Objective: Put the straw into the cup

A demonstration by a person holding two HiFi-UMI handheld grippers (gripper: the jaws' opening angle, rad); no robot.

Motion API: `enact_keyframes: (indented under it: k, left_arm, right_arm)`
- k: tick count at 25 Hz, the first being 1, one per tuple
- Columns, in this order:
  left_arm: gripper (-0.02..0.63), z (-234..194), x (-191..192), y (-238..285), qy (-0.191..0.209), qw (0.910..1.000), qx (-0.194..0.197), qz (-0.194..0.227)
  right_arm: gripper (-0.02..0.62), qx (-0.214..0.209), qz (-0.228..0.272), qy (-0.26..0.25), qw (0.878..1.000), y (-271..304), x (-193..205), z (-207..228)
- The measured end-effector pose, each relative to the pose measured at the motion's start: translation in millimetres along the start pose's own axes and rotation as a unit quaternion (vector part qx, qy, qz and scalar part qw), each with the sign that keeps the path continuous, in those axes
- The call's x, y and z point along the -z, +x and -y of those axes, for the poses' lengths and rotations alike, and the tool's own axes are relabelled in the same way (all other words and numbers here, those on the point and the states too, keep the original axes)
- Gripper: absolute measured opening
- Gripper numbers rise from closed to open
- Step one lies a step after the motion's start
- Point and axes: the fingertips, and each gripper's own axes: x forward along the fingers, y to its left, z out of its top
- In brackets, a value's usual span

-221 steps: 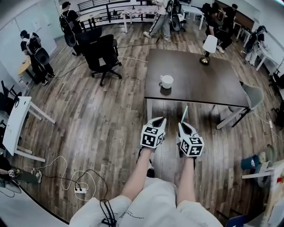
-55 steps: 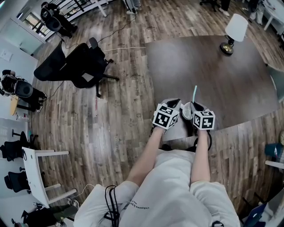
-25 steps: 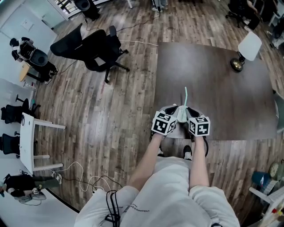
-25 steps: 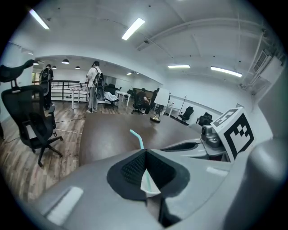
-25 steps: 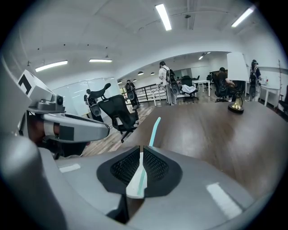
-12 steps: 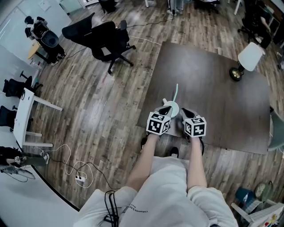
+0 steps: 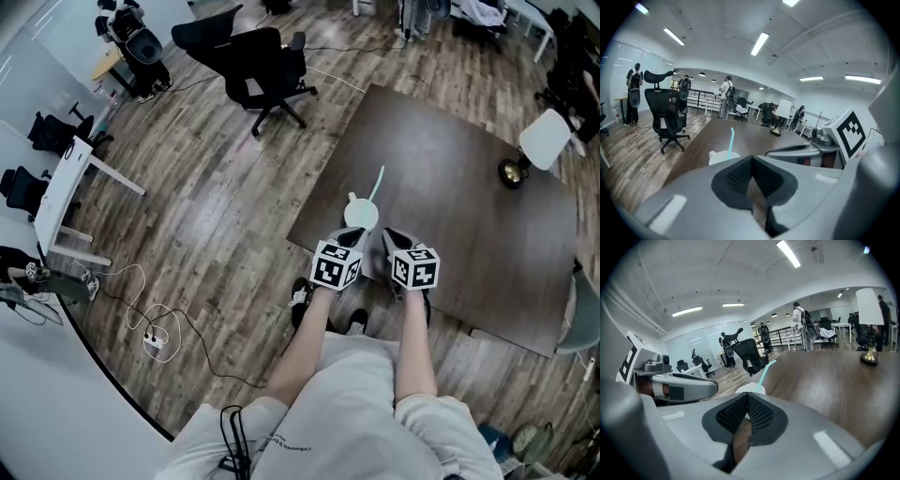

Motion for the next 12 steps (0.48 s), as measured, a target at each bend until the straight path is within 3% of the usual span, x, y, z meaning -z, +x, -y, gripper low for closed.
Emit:
enact_keyframes:
  k: [5, 12]
  left_arm:
    - [0.000, -4.3, 7.3, -5.6, -0.016, 0.9996, -0.023, 0.005]
    - [0.000, -6.9, 0.8, -8.5, -0.004, 0.9995, -0.030, 0.003]
  right_arm:
    - [0.026, -0.014, 0.003, -0.014, 1.000, -5.4, 4.6, -7.7]
    - [0.026, -0.013, 0.007, -0.018, 1.000, -6.8, -2.0, -2.5]
